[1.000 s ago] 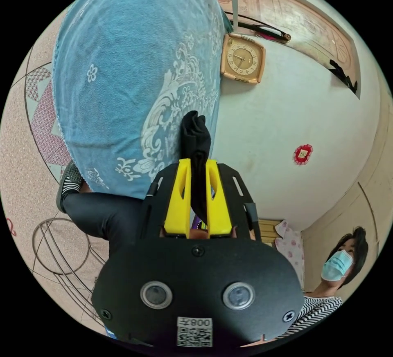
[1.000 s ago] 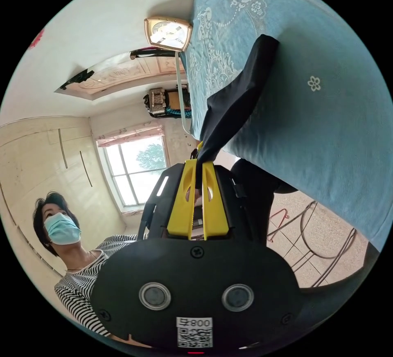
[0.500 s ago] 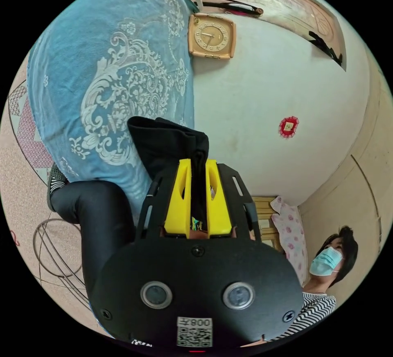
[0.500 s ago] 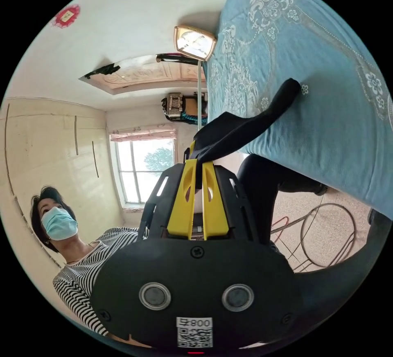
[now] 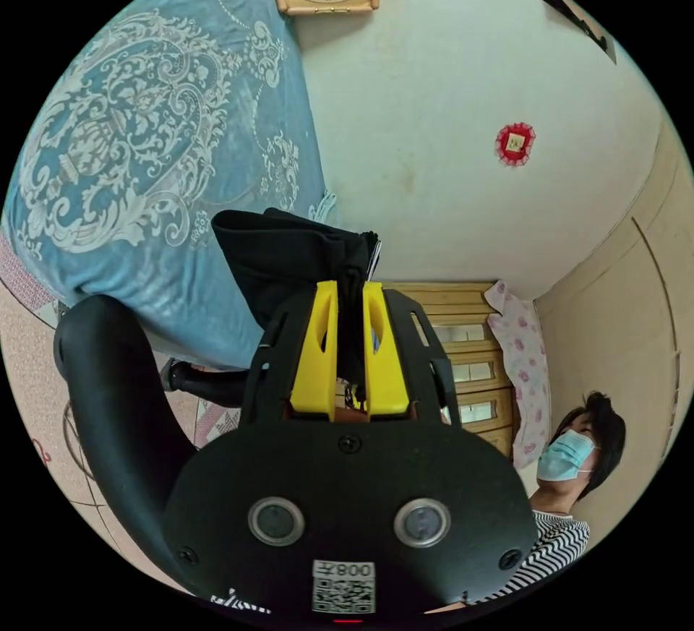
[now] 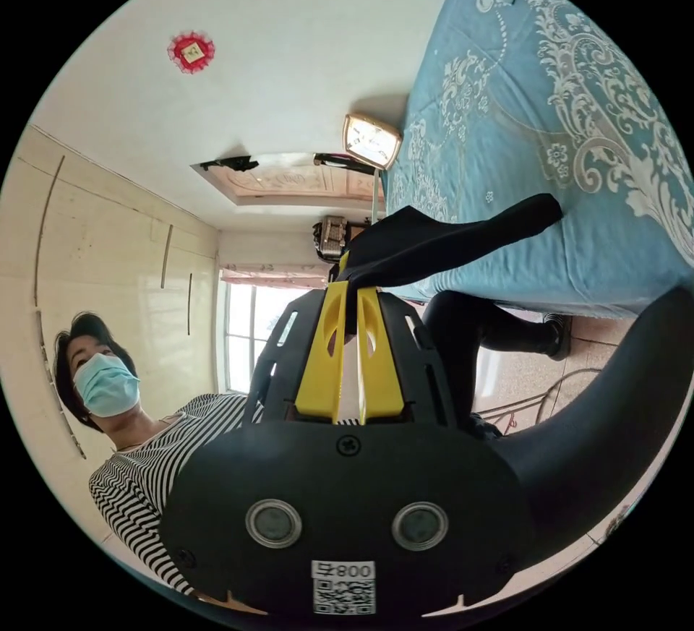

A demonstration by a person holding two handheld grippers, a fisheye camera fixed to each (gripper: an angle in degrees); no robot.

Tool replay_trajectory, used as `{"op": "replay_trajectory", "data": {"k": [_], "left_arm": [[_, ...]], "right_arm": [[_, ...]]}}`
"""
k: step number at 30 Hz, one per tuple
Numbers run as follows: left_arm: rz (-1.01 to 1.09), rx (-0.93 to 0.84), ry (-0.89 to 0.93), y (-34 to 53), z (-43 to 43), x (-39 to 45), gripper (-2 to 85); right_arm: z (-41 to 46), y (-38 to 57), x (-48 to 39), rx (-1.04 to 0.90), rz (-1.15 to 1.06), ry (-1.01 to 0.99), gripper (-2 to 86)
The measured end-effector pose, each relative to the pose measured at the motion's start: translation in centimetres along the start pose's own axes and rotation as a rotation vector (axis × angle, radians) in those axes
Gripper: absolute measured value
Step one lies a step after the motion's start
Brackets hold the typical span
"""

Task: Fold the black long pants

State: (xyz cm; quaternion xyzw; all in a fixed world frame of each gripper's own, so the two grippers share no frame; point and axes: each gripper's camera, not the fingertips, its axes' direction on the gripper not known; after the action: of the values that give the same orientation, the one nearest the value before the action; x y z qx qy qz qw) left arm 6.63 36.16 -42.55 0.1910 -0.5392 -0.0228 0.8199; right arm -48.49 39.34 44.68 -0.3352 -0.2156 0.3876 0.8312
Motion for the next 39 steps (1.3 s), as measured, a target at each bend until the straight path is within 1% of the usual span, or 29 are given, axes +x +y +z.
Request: {"op": "replay_trajectory", "data": {"k": [6, 11, 13, 14, 18, 24, 28, 29, 30, 31, 32, 33, 35, 36, 37, 38, 39], "left_arm": [[0.016, -0.102, -0.045, -5.2, 9.8, 6.7, 6.3], [0.049, -0.187, -0.090, -11.2, 19.4, 12.8, 6.3], [0.084, -0.238, -0.111, -15.1, 25.4, 16.2, 6.3], [0.093, -0.251, -0.115, -16.1, 27.0, 17.1, 6.3], [0.176, -0.341, -0.122, -24.5, 39.7, 23.9, 6.3], [0.342, -0.439, -0.027, -37.2, 60.4, 34.5, 6.4], [0.452, -0.497, 0.001, -44.7, 73.9, 40.8, 6.4], [0.463, -0.508, -0.009, -45.7, 75.7, 41.4, 6.4], [0.485, -0.530, -0.045, -47.4, 79.2, 42.3, 6.4], [0.509, -0.549, -0.106, -49.1, 82.6, 42.8, 6.4], [0.514, -0.558, -0.144, -49.8, 84.2, 42.8, 6.4], [0.500, -0.573, -0.217, -51.2, 87.3, 42.4, 6.4], [0.445, -0.596, -0.327, -53.0, 91.4, 41.0, 6.4], [0.401, -0.615, -0.395, -54.0, 93.8, 40.2, 6.3], [0.375, -0.638, -0.436, -54.8, 95.7, 40.0, 6.3], [0.377, -0.641, -0.437, -55.1, 96.5, 40.1, 6.3], [0.388, -0.640, -0.400, -56.0, 97.8, 40.8, 6.2]], "right_arm": [[-5.4, 0.0, 4.0, 0.083, 0.024, -0.036, 1.4], [-9.9, -2.9, 7.0, 0.162, 0.029, -0.071, 1.5], [-11.6, -4.7, 7.5, 0.186, 0.015, -0.066, 1.5], [-12.8, -6.3, 7.8, 0.206, 0.004, -0.061, 1.5], [-16.9, -12.3, 7.6, 0.274, -0.062, -0.028, 1.5], [-24.6, -25.6, 4.3, 0.403, -0.249, 0.142, 1.4], [-28.5, -34.0, 2.0, 0.481, -0.372, 0.323, 1.4], [-29.1, -36.1, 1.8, 0.496, -0.395, 0.388, 1.5], [-29.3, -37.1, 2.0, 0.505, -0.400, 0.424, 1.5], [-29.5, -39.0, 2.6, 0.516, -0.399, 0.501, 1.5], [-29.4, -41.0, 3.8, 0.515, -0.384, 0.585, 1.5], [-29.3, -42.0, 4.6, 0.510, -0.367, 0.627, 1.5], [-28.8, -46.1, 9.3, 0.478, -0.257, 0.748, 1.6], [-28.6, -47.0, 10.6, 0.454, -0.225, 0.752, 1.6], [-28.3, -48.9, 13.2, 0.390, -0.146, 0.715, 1.6], [-28.0, -50.3, 14.8, 0.345, -0.103, 0.667, 1.6], [-27.8, -50.7, 15.1, 0.342, -0.109, 0.661, 1.6]]}}
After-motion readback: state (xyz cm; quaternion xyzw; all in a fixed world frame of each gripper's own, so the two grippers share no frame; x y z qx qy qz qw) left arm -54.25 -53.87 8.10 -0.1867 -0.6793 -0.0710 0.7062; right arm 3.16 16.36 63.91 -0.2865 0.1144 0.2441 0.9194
